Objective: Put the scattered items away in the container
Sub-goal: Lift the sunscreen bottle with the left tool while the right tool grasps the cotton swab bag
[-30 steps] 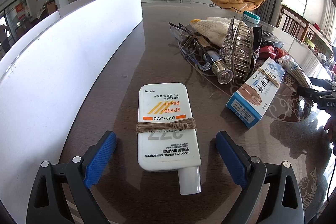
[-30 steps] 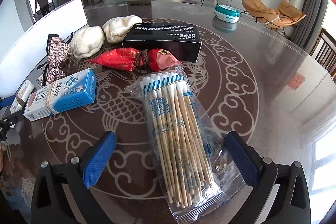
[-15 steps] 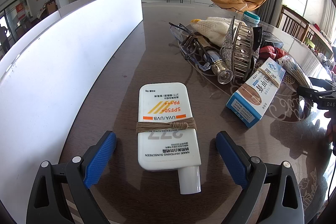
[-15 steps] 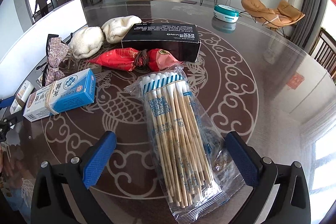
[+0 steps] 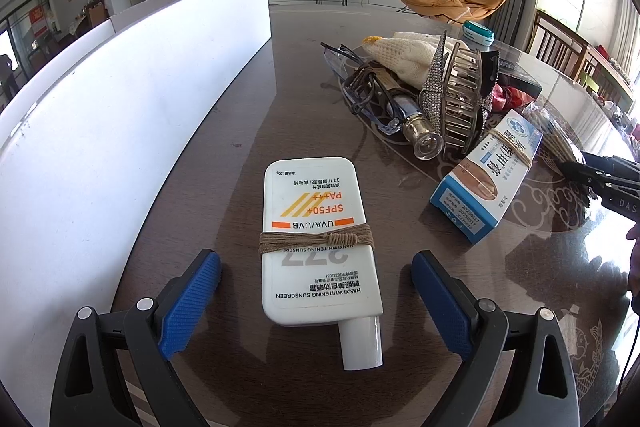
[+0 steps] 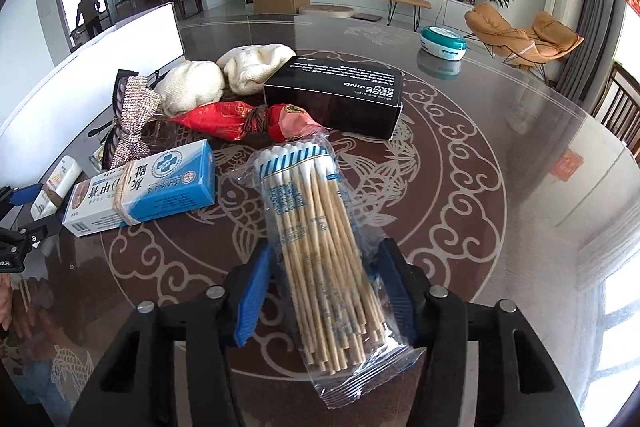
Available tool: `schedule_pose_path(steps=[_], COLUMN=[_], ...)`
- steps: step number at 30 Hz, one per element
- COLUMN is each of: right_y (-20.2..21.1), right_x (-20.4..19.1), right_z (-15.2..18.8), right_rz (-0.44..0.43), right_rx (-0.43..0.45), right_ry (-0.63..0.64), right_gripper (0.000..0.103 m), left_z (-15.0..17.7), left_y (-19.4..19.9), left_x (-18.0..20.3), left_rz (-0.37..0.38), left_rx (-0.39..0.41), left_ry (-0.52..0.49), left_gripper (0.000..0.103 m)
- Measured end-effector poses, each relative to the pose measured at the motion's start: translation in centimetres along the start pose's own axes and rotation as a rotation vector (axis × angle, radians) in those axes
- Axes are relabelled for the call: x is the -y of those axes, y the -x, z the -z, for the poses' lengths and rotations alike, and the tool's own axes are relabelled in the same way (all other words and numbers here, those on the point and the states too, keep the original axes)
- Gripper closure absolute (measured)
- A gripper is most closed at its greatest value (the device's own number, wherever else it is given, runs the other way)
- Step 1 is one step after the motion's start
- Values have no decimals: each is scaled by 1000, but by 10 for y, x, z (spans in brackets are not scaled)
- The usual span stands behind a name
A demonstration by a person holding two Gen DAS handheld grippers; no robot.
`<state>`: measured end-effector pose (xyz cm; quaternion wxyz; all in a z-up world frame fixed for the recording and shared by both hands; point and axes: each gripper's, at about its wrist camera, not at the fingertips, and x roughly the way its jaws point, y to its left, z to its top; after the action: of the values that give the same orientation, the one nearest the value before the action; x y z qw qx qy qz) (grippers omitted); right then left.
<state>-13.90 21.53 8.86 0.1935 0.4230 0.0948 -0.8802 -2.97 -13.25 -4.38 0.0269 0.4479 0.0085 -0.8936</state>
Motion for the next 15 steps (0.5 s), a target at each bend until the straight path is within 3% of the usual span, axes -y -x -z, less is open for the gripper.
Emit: schedule_pose_path(steps=[6,7,9,10,15], right_y=[34,36,39,42,40], right_x=[-36,-37,-34,-33,-30], right_z=[41,44,47,46,25], right_rz=[-16,-25,-70,-85,-101], right_rx=[-33,-52,-89,-94,-142], right_ry=[27,20,0,-7,-16], right_gripper=[55,50,4,0,0], left_z=[4,6,10,10,7], left_y=[3,4,8,10,9], left_x=[2,2,-1,-3,-6], left_rz=[35,52,81,86,74], left_rx=[-9,-14,-32,-49,-113], left_ry=[-45,-70,-113,-121,-120], left_gripper=[5,5,5,5,5])
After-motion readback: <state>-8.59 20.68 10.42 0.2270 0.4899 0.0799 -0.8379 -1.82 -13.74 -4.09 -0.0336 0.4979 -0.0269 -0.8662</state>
